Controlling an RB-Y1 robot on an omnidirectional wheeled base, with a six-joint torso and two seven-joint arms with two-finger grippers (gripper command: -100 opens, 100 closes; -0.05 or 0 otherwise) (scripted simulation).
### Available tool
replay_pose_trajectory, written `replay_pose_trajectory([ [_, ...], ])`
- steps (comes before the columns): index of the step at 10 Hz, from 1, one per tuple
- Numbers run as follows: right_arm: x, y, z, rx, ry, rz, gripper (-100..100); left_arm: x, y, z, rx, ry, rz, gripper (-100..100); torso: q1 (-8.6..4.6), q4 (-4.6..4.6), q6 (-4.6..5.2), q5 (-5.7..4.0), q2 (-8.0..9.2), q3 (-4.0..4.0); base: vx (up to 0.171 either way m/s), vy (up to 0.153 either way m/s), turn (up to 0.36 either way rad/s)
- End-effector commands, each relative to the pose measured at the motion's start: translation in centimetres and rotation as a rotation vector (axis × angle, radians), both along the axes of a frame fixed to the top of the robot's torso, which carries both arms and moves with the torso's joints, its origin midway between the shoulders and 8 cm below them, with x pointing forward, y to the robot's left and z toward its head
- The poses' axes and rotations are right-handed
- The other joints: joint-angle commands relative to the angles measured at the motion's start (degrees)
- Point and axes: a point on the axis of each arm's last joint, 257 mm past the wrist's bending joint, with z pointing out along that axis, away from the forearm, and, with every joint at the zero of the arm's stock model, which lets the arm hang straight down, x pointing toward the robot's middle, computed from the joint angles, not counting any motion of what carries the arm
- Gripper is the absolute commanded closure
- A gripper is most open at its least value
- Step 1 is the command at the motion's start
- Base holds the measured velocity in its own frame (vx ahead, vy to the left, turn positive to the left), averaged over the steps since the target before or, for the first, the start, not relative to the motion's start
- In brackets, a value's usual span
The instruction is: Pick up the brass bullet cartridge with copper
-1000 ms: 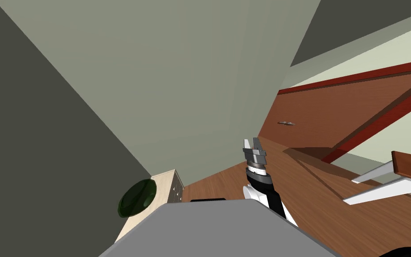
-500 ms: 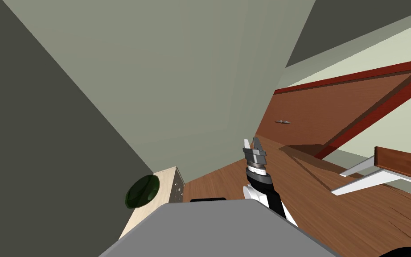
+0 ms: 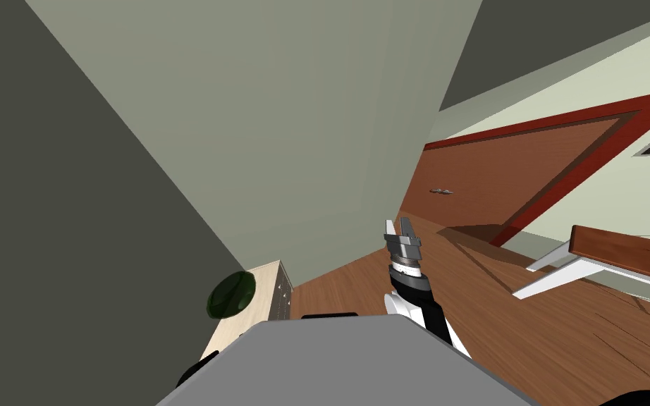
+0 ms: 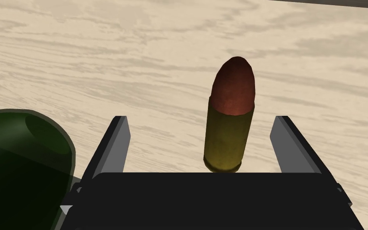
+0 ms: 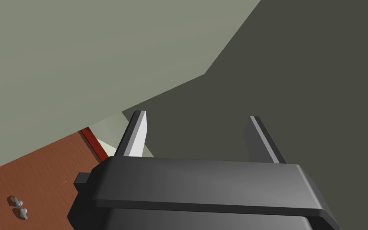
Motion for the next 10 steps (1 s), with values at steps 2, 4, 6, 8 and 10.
replay_pose_trajectory([
  [2,0.0,0.0,0.0,0.000,0.000,0.000,0,-0.1,0.0,0.0,0.000,0.001,0.000,100,0.02,-0.01,0.02,-0.01,-0.11,-0.06,-0.007,-0.002,0.005],
  [4,0.0,0.0,0.0,0.000,0.000,0.000,0,0.0,0.0,0.0,0.000,-0.001,0.000,100,0.04,-0.05,0.00,0.03,-0.18,-0.11,0.000,0.000,0.000],
  [6,0.0,0.0,0.0,0.000,0.000,0.000,0,0.0,0.0,0.0,0.000,-0.001,0.000,0,0.04,-0.06,0.00,0.02,-0.19,-0.12,0.000,0.000,0.000],
  [8,0.0,0.0,0.0,0.000,0.000,0.000,0,-2.0,0.0,0.4,-0.004,-0.002,-0.007,100,0.06,-0.09,-0.05,0.02,-0.29,-0.18,0.066,0.002,0.068],
  [10,0.0,0.0,0.0,0.000,0.000,0.000,0,-2.9,0.1,0.6,-0.003,-0.001,-0.010,100,0.04,-0.12,-0.02,0.01,-0.54,-0.31,0.094,-0.002,0.015],
])
